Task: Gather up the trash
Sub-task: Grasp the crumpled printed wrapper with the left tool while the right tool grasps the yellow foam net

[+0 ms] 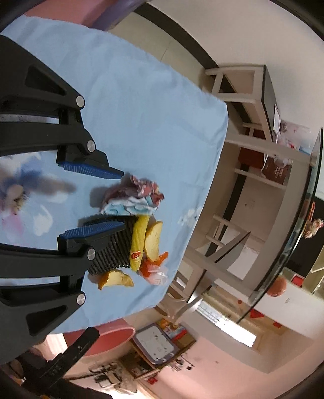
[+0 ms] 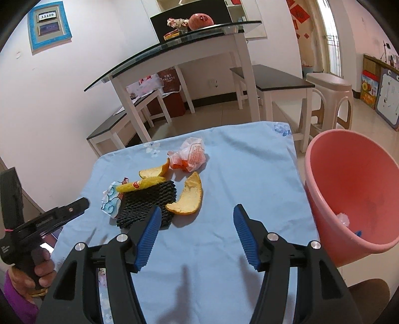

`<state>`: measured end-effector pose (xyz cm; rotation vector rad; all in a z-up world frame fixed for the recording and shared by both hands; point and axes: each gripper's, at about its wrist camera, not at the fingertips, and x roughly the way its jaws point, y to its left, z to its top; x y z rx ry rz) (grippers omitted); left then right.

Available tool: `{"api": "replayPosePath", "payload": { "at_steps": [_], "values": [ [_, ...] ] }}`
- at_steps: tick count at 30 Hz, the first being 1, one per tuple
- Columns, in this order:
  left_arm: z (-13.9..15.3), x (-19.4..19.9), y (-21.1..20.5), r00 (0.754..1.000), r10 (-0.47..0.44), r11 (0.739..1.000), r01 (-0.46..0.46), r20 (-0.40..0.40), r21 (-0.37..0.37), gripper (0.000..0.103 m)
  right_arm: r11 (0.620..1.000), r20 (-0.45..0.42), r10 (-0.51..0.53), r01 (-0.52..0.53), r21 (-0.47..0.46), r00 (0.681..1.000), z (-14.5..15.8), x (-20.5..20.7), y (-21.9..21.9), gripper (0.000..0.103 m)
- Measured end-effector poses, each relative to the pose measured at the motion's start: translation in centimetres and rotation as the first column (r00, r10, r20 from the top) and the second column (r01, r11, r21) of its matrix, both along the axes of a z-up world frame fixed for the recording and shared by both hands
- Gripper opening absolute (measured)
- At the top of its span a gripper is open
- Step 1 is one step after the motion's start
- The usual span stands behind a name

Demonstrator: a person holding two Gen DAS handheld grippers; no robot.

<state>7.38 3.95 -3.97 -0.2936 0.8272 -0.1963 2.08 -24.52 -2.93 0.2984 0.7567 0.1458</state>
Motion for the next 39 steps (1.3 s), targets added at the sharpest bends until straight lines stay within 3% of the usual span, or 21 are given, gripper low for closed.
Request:
{"api": "replayPosePath", "payload": {
  "at_steps": [5,10,12,14,19,22,25,28,32,36,39],
  "values": [
    [-1.8,2.1,-1.4,0.998,0.01,0.998,-0.007,-0.056,0.055,0.036,1.0,-0.002,0.019,-0.019,0.015,1.0,-0.5,0.8,0.2,0.06],
    [-2.8,3.0,-1.9,0.997,0.022,0.998,-0.018,-0.072,0.06,0.035,0.997,-0.019,0.059,-0.059,0.046,0.998,-1.0,2.1,1.4,0.06],
    [-3.0,3.1,-2.0,0.998,0.014,0.998,-0.01,-0.067,0.058,0.015,0.996,-0.023,0.08,-0.078,0.048,0.997,-1.1,2.8,2.0,0.06],
    [-2.9,2.9,-2.0,0.998,0.009,0.998,-0.006,-0.062,0.058,0.005,0.995,-0.028,0.09,-0.089,0.036,0.996,-1.3,3.6,2.5,0.06],
    [-1.9,1.9,-1.2,1.0,0.015,0.998,-0.014,-0.017,0.059,0.002,0.995,-0.03,0.102,-0.101,0.021,0.994,-1.3,5.9,3.0,0.06],
    [-1.4,1.3,-0.7,1.0,0.021,0.998,-0.021,-0.006,0.055,0.002,0.982,-0.01,0.182,-0.181,0.054,0.983,-0.5,6.8,4.7,0.06],
    [-1.1,0.8,-0.1,1.0,0.027,0.999,-0.027,-0.003,0.042,0.002,0.964,-0.004,0.267,-0.267,0.015,0.964,-0.1,7.5,7.4,0.061],
    [-1.1,0.3,0.4,1.0,0.028,0.999,-0.028,-0.01,0.029,0.002,0.925,0.003,0.379,-0.378,-0.037,0.925,0.4,8.3,9.9,0.068],
    [-1.1,-0.2,1.3,0.999,0.034,0.999,-0.034,-0.013,0.011,0.002,0.836,0.001,0.493,-0.473,-0.28,0.87,0.6,9.1,12.9,0.07],
    [-1.1,-0.5,1.8,0.999,0.04,0.999,-0.04,-0.01,-0.004,0.002,0.741,-0.055,0.561,-0.531,-0.41,0.826,-0.6,9.8,14.6,0.07],
    [-1.2,-0.7,2.0,0.999,0.042,0.999,-0.042,-0.009,-0.013,0.002,0.721,-0.079,0.565,-0.538,-0.436,0.821,-1.4,10.4,14.9,0.05]
  ]
}}
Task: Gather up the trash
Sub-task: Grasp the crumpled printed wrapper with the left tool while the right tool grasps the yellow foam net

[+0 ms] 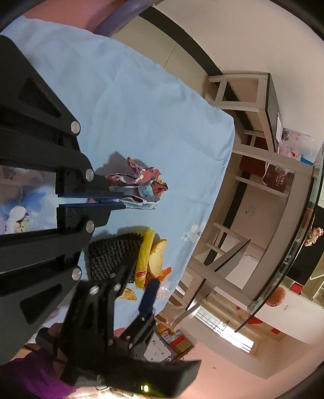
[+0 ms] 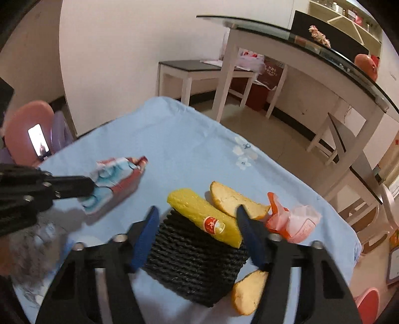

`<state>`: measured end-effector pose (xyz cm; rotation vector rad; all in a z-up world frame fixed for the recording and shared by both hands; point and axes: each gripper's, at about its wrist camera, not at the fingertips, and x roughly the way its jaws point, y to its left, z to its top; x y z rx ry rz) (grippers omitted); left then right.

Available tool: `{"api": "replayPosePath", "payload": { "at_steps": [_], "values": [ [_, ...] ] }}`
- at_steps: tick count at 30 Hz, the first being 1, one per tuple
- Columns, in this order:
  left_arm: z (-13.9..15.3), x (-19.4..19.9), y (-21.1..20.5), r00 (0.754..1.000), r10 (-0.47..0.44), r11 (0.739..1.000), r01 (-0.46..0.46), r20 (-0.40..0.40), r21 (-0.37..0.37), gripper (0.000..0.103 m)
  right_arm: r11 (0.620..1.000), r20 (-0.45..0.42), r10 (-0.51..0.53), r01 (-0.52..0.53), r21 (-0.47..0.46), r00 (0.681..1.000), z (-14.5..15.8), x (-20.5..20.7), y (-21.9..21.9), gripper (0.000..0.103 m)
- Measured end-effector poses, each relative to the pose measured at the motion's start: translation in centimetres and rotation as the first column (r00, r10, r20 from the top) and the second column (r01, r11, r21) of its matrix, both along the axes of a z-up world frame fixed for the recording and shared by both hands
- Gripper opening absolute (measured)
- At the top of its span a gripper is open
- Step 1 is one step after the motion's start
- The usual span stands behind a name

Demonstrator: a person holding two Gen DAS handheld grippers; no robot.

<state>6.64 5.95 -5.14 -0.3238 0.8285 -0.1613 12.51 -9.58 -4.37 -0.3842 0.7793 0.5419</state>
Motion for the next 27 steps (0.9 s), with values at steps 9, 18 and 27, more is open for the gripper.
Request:
{"api": "replayPosePath", "payload": {
  "at_steps": [9,18,27],
  "values": [
    [0.1,-0.5,0.1,1.0,-0.006,1.0,0.006,0.005,-0.013,0.002,0.998,-0.049,-0.051,0.052,0.031,0.997,-1.2,0.3,-1.4,0.008],
    [1.4,-1.3,-0.7,0.999,-0.016,1.0,0.016,0.047,0.004,0.002,0.968,-0.052,-0.087,0.097,0.23,0.995,3.3,-3.2,-3.5,0.008],
    [2.9,-2.5,-2.0,0.996,-0.036,0.999,0.033,0.087,0.036,0.002,0.908,-0.117,-0.126,0.162,0.386,0.985,5.4,-6.5,-6.0,0.008]
  ]
}}
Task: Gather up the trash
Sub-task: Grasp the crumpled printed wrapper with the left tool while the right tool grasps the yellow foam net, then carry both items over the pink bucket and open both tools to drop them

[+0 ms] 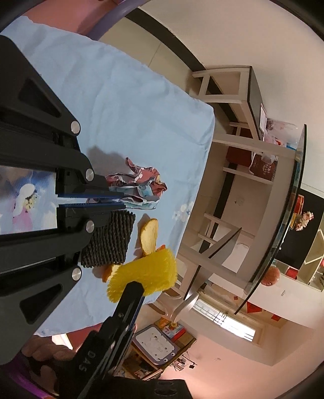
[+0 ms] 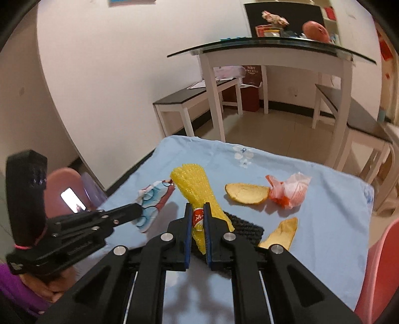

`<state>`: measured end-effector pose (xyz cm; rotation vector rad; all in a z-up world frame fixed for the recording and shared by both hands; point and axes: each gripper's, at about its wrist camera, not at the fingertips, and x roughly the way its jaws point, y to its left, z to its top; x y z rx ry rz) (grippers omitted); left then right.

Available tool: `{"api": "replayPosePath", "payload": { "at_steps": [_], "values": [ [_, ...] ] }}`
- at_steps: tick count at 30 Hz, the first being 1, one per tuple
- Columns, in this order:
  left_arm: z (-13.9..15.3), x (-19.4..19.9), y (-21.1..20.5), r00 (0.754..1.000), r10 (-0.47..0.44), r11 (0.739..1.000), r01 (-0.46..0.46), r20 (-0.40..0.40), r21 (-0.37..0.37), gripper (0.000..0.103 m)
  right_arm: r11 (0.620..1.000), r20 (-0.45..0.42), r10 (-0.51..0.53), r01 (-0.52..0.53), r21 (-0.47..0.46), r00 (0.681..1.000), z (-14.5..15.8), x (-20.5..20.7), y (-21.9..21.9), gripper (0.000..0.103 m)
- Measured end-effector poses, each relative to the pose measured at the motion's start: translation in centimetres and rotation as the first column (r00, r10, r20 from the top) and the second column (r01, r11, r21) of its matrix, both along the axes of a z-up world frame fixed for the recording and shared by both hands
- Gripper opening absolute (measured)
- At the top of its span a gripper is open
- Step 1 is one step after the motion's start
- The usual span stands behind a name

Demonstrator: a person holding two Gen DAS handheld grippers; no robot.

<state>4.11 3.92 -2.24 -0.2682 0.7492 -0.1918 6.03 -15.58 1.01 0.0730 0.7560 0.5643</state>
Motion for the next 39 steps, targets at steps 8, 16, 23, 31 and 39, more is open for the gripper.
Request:
{"api": "replayPosePath", "payload": {
  "at_steps": [8,16,23,31,39],
  "values": [
    [0.7,-0.6,-0.9,1.0,-0.018,1.0,0.018,0.019,0.006,0.002,0.994,-0.025,-0.048,0.05,0.094,0.999,0.9,-1.4,-2.1,0.008],
    [1.2,-0.9,-1.4,0.999,-0.034,0.999,0.034,0.033,0.013,0.002,0.987,-0.045,-0.077,0.083,0.138,0.996,1.1,-2.0,-3.2,0.008],
    [1.8,-1.3,-2.1,0.998,-0.045,0.999,0.044,0.046,0.022,0.002,0.981,-0.054,-0.101,0.109,0.161,0.993,0.8,-2.4,-4.2,0.008],
    [2.4,-1.7,-3.5,0.994,-0.081,0.997,0.079,0.067,0.027,0.002,0.971,-0.057,-0.139,0.147,0.191,0.989,0.8,-3.2,-6.0,0.008],
    [3.1,-1.7,-6.4,0.986,-0.146,0.989,0.144,0.082,0.028,0.002,0.947,-0.058,-0.217,0.225,0.231,0.974,1.0,-4.3,-9.8,0.008]
  ]
}}
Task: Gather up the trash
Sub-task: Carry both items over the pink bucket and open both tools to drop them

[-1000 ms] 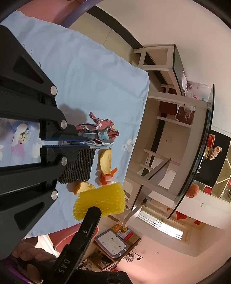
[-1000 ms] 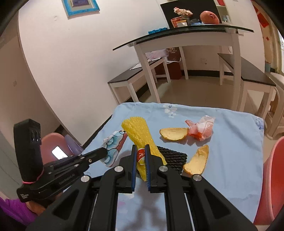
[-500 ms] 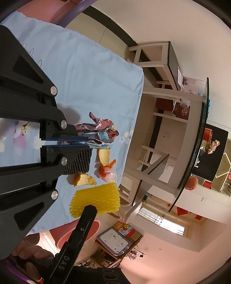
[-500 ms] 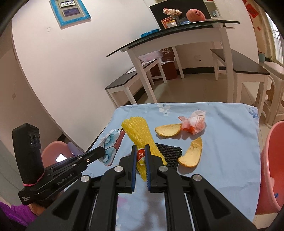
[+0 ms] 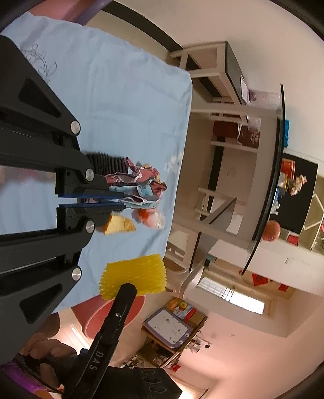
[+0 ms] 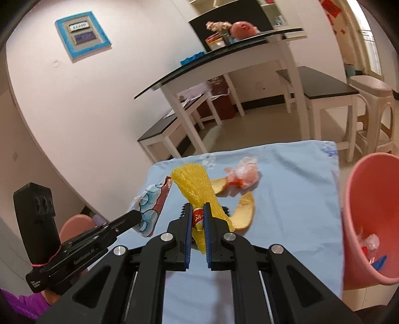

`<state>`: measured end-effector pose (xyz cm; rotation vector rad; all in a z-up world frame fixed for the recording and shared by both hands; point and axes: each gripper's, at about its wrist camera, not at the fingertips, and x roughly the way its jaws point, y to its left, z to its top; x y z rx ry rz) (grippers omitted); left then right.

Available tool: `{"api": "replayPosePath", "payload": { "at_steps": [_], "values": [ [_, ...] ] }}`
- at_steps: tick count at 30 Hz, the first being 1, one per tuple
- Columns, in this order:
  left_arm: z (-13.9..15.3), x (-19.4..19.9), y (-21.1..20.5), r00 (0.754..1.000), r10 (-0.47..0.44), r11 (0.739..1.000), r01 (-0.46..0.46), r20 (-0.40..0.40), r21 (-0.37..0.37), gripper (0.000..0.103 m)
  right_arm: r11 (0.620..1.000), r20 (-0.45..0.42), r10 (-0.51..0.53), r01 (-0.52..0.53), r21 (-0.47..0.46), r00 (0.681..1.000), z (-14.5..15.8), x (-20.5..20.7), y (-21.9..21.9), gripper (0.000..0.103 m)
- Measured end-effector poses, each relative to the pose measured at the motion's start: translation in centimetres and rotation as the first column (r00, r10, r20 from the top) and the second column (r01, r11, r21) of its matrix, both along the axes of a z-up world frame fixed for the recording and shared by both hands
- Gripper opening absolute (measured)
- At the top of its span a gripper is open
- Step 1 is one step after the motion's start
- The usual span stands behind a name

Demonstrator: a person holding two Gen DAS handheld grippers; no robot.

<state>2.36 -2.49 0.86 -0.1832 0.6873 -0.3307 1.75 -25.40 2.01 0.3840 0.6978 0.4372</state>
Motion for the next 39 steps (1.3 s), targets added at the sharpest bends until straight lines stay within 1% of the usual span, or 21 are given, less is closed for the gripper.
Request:
{"api": "replayPosePath", "payload": {
  "at_steps": [7,10,13,17,23,26,29,31,35,39],
  "values": [
    [1.1,0.3,-4.2,0.994,-0.101,0.995,0.101,0.032,-0.008,0.002,0.993,0.007,-0.116,0.115,0.033,0.993,-0.2,-1.0,-5.2,0.008],
    [1.5,0.5,-6.9,0.985,-0.166,0.986,0.167,0.042,-0.016,0.002,0.981,0.015,-0.194,0.193,0.037,0.981,-0.3,-1.8,-8.3,0.008],
    [1.8,0.6,-10.1,0.967,-0.247,0.968,0.249,0.055,-0.018,0.002,0.964,0.023,-0.265,0.264,0.028,0.964,-0.4,-2.5,-10.8,0.008],
    [1.6,0.6,-14.4,0.94,-0.336,0.941,0.337,0.057,-0.014,0.002,0.927,0.011,-0.374,0.374,0.025,0.927,-1.3,-3.7,-15.1,0.008],
    [1.0,0.7,-19.9,0.897,-0.44,0.897,0.441,0.041,-0.023,0.002,0.88,-0.031,-0.472,0.473,0.039,0.881,-3.4,-4.9,-19.8,0.008],
    [0.2,0.9,-21.9,0.881,-0.472,0.881,0.472,0.028,-0.02,0.002,0.867,-0.053,-0.495,0.497,0.044,0.867,-4.5,-5.3,-21.3,0.008],
    [-1.0,1.5,-23.8,0.867,-0.499,0.866,0.498,-0.012,-0.038,0.002,0.86,-0.07,-0.505,0.509,0.047,0.86,-5.3,-5.4,-22.2,0.008],
    [-1.9,1.9,-24.7,0.86,-0.508,0.861,0.507,-0.039,-0.037,0.002,0.857,-0.08,-0.51,0.514,0.044,0.857,-5.8,-5.4,-22.5,0.009],
    [-2.9,2.3,-26.1,0.856,-0.513,0.858,0.512,-0.061,-0.027,0.002,0.852,-0.105,-0.516,0.522,0.042,0.85,-7.0,-5.4,-23.1,0.009],
    [-3.5,2.3,-26.7,0.861,-0.503,0.864,0.503,-0.075,-0.015,0.002,0.852,-0.13,-0.514,0.522,0.037,0.848,-7.8,-5.1,-23.3,0.01]
  ]
}}
